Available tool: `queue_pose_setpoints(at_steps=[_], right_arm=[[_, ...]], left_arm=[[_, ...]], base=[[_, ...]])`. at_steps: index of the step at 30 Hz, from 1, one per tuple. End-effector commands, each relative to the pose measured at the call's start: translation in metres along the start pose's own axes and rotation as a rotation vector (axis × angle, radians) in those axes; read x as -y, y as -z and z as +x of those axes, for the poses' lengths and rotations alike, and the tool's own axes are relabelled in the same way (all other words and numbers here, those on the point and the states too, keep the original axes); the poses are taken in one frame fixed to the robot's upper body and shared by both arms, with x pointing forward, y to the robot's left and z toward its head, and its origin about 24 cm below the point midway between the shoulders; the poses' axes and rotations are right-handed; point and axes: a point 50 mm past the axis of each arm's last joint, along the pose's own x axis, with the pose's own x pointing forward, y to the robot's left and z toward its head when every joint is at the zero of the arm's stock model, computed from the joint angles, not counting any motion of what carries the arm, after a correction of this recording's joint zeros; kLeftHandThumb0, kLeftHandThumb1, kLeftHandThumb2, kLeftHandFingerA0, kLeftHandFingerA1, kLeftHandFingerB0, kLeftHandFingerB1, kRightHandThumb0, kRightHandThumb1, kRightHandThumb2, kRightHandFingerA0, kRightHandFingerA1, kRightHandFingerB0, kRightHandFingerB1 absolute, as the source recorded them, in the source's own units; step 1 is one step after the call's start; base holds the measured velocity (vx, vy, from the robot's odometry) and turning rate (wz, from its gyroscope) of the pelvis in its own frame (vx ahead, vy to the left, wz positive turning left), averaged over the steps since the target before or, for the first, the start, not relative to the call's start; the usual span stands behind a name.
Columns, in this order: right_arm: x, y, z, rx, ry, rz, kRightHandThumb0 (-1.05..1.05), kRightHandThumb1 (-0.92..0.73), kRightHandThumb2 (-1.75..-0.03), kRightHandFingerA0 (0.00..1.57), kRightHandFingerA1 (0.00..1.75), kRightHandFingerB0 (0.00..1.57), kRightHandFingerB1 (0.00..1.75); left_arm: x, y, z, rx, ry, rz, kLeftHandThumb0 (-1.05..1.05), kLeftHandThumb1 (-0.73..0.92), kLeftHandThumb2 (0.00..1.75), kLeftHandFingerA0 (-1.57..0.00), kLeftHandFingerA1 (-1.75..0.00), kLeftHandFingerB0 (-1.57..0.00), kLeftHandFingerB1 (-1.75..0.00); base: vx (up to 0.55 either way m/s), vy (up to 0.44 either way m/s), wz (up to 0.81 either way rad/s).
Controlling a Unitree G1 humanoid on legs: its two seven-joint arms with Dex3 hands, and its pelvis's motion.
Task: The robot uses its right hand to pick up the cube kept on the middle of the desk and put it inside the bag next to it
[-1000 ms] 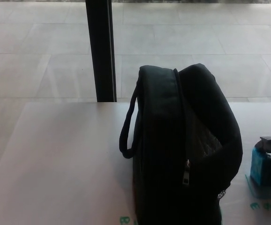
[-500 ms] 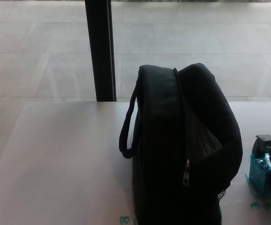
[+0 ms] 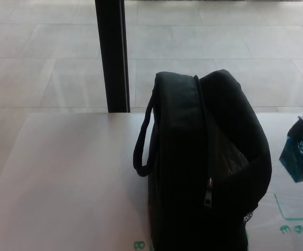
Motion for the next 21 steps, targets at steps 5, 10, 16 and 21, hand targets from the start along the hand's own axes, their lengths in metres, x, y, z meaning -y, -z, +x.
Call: queue_pose_setpoints(at_steps=[5,10,16,21], right_arm=[[0.062,0.009,0.01,0.006,0.208,0.093,-0.18,-0.55,-1.06,0.85,1.75,0.68,1.56],[0.096,0.004,0.018,0.031,0.279,0.193,-0.21,-0.47,-1.22,0.94,1.75,0.77,1.58],[0.132,-0.032,0.027,0.105,0.309,0.339,-0.22,-0.45,-1.19,1.19,1.43,0.94,1.28],[0.151,-0.073,0.027,0.237,0.282,0.45,-0.18,-0.43,-1.25,0.94,1.7,0.76,1.5]], left_arm=[[-0.004,-0.005,-0.003,0.021,0.006,0.012,-0.79,0.52,0.96,-0.08,-0.55,-0.02,-0.39],[-0.004,-0.005,-0.002,0.022,0.01,0.016,-0.83,0.52,0.95,-0.09,-0.56,0.0,-0.39],[-0.002,-0.006,-0.003,0.016,0.016,0.03,-0.82,0.53,0.96,-0.11,-0.57,0.0,-0.4],[-0.005,-0.006,-0.003,0.016,0.007,0.037,-0.76,0.52,0.97,-0.11,-0.56,0.0,-0.42]], base=[[0.0,0.0,0.0],[0.0,0.0,0.0],[0.0,0.0,0.0],[0.0,0.0,0.0]])
